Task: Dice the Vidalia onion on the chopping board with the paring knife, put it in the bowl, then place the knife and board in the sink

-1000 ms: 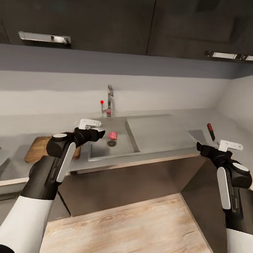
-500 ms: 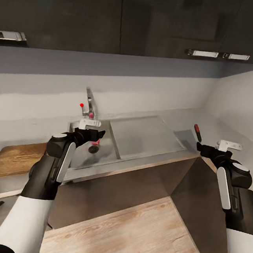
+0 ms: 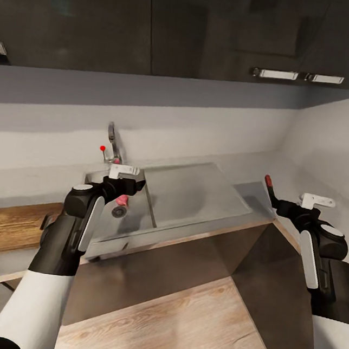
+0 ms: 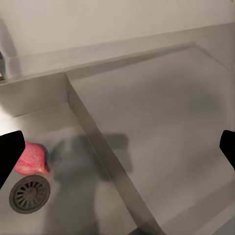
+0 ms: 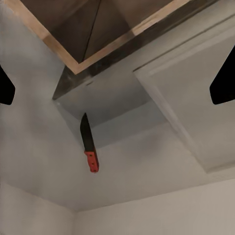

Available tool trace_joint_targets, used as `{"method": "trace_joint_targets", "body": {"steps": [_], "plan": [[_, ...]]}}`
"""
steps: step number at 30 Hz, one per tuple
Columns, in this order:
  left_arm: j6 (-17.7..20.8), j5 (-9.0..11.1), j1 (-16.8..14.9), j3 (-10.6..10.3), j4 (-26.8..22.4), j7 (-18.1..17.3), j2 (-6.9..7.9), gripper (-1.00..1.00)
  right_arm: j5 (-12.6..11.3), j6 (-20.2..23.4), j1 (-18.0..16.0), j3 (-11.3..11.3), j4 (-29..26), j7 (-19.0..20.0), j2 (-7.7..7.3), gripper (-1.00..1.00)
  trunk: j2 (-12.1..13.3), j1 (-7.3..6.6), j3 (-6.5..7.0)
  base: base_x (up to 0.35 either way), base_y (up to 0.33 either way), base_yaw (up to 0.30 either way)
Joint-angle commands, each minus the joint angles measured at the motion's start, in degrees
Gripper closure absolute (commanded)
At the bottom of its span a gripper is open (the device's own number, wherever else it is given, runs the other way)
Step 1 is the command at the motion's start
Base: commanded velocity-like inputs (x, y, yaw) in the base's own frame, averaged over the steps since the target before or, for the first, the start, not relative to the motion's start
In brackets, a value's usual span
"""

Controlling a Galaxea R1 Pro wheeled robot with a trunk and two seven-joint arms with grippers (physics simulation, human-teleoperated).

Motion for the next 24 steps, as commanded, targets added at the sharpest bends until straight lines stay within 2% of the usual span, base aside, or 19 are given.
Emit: {"method": "trace_joint_targets", "body": {"steps": [1, 5, 8, 9, 10, 16, 24], "plan": [[0.30, 0.02, -0.06, 0.05, -0.05, -0.17, -0.03, -1.00, -0.60, 0.24, -0.05, 0.06, -0.06, -0.52, -0.03, -1.00, -0.12, 0.03, -0.11, 0.010, -0.007, 0.000], [0.30, 0.02, -0.06, -0.22, -0.05, -0.18, -0.04, -1.00, -0.60, 0.24, -0.05, 0.06, -0.06, -0.52, -0.03, -1.00, -0.12, 0.03, -0.11, 0.003, -0.002, 0.000], [0.30, 0.02, -0.06, -1.83, -0.05, -0.18, -0.09, -1.00, -0.60, 0.24, -0.05, 0.12, -0.06, -0.52, -0.03, -1.00, -0.12, 0.03, -0.11, 0.000, 0.000, 0.000], [0.30, 0.02, -0.06, -3.78, -0.05, -0.18, -0.11, -1.00, -0.60, 0.24, -0.05, 0.35, -0.06, -0.52, -0.03, -1.00, -0.12, 0.03, -0.12, 0.000, 0.000, 0.000], [0.30, 0.02, -0.06, -4.14, -0.05, -0.18, -0.11, -1.00, -0.60, 0.24, -0.05, 0.40, -0.06, -0.52, -0.03, -1.00, -0.12, 0.03, -0.14, 0.000, 0.000, 0.000], [0.30, 0.02, -0.06, -4.73, -0.05, -0.10, -0.12, -1.00, -0.60, 0.24, -0.05, 0.49, -0.06, -0.52, -0.03, -1.00, -0.12, 0.03, -0.50, 0.023, -0.014, 0.000], [0.30, 0.07, -0.06, -4.78, -0.05, -0.09, -0.12, -1.00, -0.60, 0.24, -0.05, 1.07, -0.06, -0.52, -0.03, -1.00, -0.12, 0.03, -0.60, 0.232, -0.146, 0.000]]}}
